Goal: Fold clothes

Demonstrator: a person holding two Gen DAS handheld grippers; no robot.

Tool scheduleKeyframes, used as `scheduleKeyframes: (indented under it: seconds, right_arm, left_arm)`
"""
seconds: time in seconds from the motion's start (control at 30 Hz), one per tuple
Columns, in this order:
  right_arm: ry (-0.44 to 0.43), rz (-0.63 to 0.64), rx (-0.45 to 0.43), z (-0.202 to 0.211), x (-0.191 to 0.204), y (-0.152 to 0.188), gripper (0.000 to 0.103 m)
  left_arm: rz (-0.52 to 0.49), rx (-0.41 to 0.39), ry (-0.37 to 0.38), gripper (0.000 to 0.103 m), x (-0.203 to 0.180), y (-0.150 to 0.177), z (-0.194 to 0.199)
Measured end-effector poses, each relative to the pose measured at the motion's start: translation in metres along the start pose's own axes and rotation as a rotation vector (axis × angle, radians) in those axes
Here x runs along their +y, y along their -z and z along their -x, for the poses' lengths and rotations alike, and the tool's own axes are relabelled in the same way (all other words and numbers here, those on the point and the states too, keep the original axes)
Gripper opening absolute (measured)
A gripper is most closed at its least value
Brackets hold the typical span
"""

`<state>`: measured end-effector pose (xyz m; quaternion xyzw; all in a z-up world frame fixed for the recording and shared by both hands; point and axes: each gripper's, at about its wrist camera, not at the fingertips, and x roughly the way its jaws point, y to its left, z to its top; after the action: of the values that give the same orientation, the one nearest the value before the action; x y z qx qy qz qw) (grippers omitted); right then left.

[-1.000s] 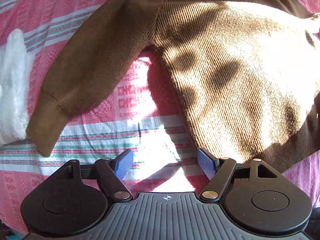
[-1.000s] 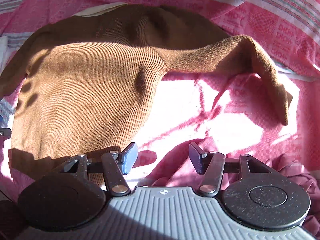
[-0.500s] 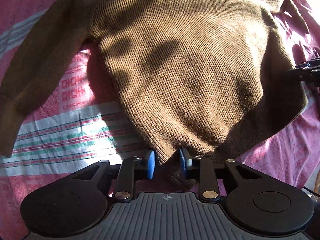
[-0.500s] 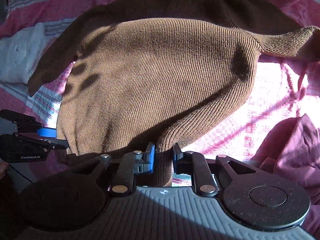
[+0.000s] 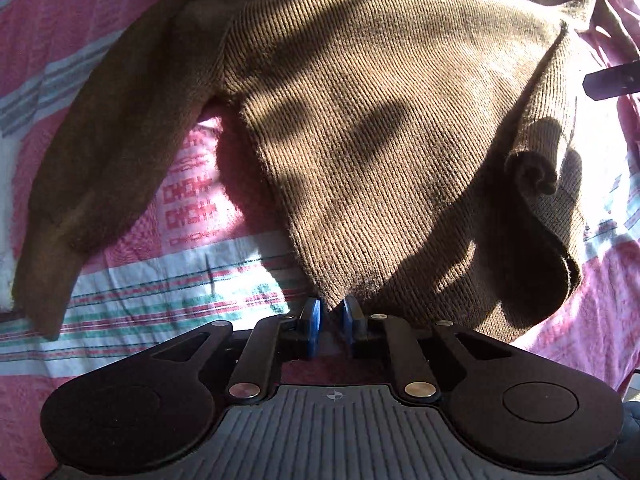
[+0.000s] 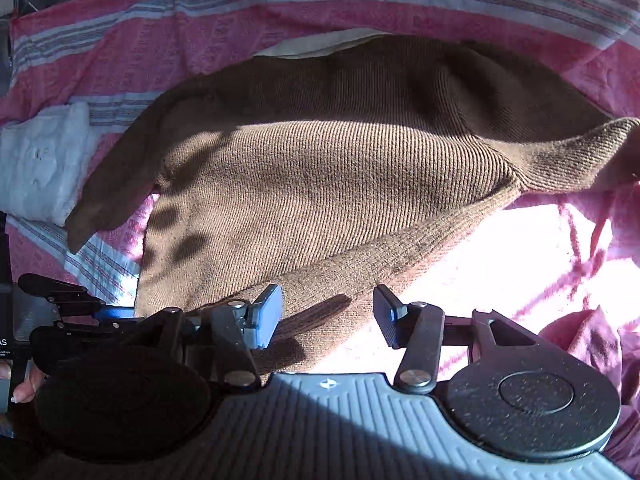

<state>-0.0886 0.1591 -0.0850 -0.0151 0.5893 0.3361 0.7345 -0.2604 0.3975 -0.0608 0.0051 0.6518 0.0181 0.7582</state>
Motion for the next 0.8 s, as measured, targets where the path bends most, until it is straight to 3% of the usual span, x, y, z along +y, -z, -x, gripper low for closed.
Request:
scheduleKeyframes:
  seconds: [0.13,0.23,0.27,0.37,0.43,0.47,0.5,0.53,0.6,0.63,0.67,0.73,0.77,0.8]
  right_arm:
    - [-0.036,-0.099,0.059,-0.015,-0.006,0.022,0.065]
    - [-0.079,-0.155,0.023,-0.022,-0.005,0.017,0.065]
    - [-0.072,-0.147,0.02,-0.026,-0.001,0.012,0.066]
    - [-0.054,-0.12,0.015,-0.039,0.011,0.0,0.069]
    - [-0.044,-0.096,0.017,-0.048,0.019,-0.005,0.07]
    - [-0.042,-0.058,0.021,-0.049,0.025,-0.005,0.063]
    - [-0.039,-0.02,0.026,-0.05,0.031,-0.005,0.038]
    - [-0.036,0.016,0.031,-0.05,0.037,-0.005,0.025]
    - [-0.015,0.062,0.057,-0.046,0.04,-0.001,0.015]
    - [0.003,0.087,0.072,-0.041,0.038,0.003,0.014]
    - [0.018,0.102,0.085,-0.035,0.033,0.008,0.013]
    - [0.05,0.116,0.111,-0.022,0.022,0.019,0.012]
    - [0.067,0.115,0.123,-0.016,0.015,0.026,0.012]
    - [0.083,0.115,0.136,-0.009,0.008,0.032,0.012]
  left_arm:
    - [-0.009,0.002,-0.005,0.036,-0.003,0.004,0.004]
    - [0.01,0.01,0.008,0.053,-0.001,0.008,0.008]
    - [0.019,0.013,0.018,0.061,0.0,0.009,0.01]
    - [0.045,0.024,0.045,0.064,0.002,0.014,0.015]
    - [0.042,0.024,0.061,0.071,-0.003,0.019,0.017]
    - [0.033,0.022,0.064,0.078,-0.008,0.021,0.019]
    - [0.024,0.021,0.067,0.083,-0.012,0.023,0.02]
    - [0.015,0.022,0.068,0.083,-0.016,0.025,0.021]
    - [-0.004,0.027,0.068,0.083,-0.024,0.027,0.021]
    - [-0.014,0.03,0.068,0.081,-0.028,0.029,0.022]
    - [-0.023,0.032,0.068,0.059,-0.032,0.03,0.022]
    - [-0.036,0.035,0.072,0.035,-0.038,0.033,0.026]
    - [-0.036,0.033,0.078,0.005,-0.04,0.034,0.03]
    - [-0.04,0.032,0.085,0.005,-0.042,0.036,0.035]
